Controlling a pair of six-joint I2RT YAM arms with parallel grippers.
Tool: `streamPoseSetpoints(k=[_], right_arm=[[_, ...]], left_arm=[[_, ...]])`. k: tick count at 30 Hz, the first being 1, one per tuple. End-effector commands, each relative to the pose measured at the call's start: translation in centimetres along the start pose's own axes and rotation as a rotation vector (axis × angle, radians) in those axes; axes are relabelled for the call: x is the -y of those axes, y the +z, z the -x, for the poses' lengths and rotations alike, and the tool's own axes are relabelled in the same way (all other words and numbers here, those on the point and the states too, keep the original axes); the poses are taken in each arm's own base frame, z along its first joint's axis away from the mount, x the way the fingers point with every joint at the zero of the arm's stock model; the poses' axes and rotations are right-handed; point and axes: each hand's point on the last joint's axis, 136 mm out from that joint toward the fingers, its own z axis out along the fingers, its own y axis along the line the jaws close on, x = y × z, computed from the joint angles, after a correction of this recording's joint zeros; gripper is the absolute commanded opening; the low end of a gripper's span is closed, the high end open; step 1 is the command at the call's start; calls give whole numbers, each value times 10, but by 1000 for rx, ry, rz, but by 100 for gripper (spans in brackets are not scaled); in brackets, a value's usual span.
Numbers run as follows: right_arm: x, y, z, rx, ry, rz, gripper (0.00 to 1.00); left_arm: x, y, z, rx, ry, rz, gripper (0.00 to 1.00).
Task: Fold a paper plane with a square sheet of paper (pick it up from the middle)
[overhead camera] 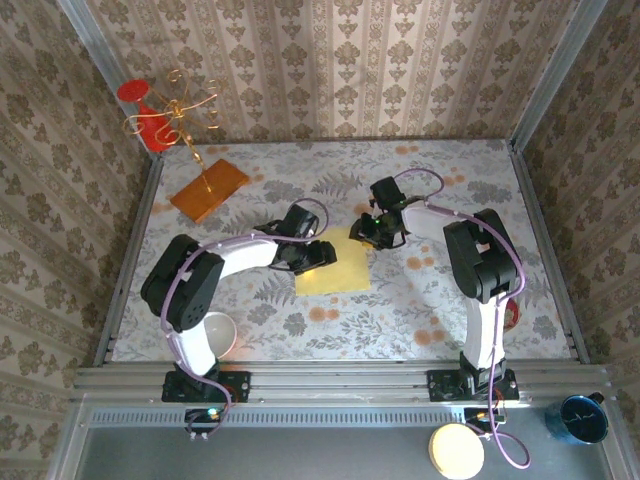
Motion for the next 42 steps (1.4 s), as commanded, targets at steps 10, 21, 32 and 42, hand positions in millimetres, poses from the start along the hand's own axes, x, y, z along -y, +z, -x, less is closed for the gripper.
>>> streamPoseSetpoints(k=[10,21,32,42], right_arm=[[14,-94,14,261,-55,-26,64],[43,-94,-5,195,-24,12,66],[-17,-32,-54,-36,-118,104,41],[-5,-1,-60,-98,-91,41,36]], left_arm=[[16,-23,10,27,155,243,83],[22,-8,22,-24,172,293,94],[3,-16,24,6,-9,78,93],[-10,-7,20,-13,-37,82,92]])
